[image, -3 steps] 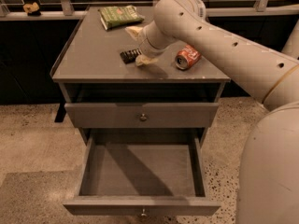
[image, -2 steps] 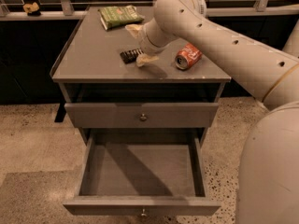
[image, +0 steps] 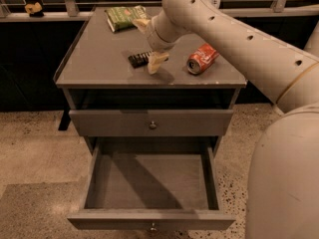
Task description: Pick rxbar chocolate from middle drawer and place on counter
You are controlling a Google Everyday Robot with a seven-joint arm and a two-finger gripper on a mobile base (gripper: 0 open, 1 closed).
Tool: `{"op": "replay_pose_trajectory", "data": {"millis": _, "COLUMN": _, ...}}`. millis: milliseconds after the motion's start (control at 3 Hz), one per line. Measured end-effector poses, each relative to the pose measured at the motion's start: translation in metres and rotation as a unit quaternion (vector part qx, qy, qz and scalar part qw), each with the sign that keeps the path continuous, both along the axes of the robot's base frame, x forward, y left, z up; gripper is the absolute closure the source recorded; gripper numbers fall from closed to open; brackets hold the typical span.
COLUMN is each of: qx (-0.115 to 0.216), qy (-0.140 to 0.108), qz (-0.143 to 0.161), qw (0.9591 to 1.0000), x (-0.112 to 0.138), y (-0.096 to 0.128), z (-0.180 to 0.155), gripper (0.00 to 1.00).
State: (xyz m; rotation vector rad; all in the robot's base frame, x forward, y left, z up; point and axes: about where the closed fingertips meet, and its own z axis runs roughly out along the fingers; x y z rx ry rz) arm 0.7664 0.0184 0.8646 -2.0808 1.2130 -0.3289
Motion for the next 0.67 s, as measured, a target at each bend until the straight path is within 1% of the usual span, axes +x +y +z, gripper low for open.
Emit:
{"op": "replay_pose_trajectory", "data": {"millis": 333, "qx": -0.028, "qy": -0.055, "qz": -0.005, "qw": 0.9981, "x": 0.0146, "y": -0.0014, "z": 0.0444, "gripper": 0.00}}
{"op": "replay_pose_trajectory", "data": {"millis": 667, "qx": -0.028, "qy": -0.055, "qz": -0.005, "qw": 0.9981, "x": 0.0146, "y": -0.0014, "z": 0.0444, "gripper": 0.00}}
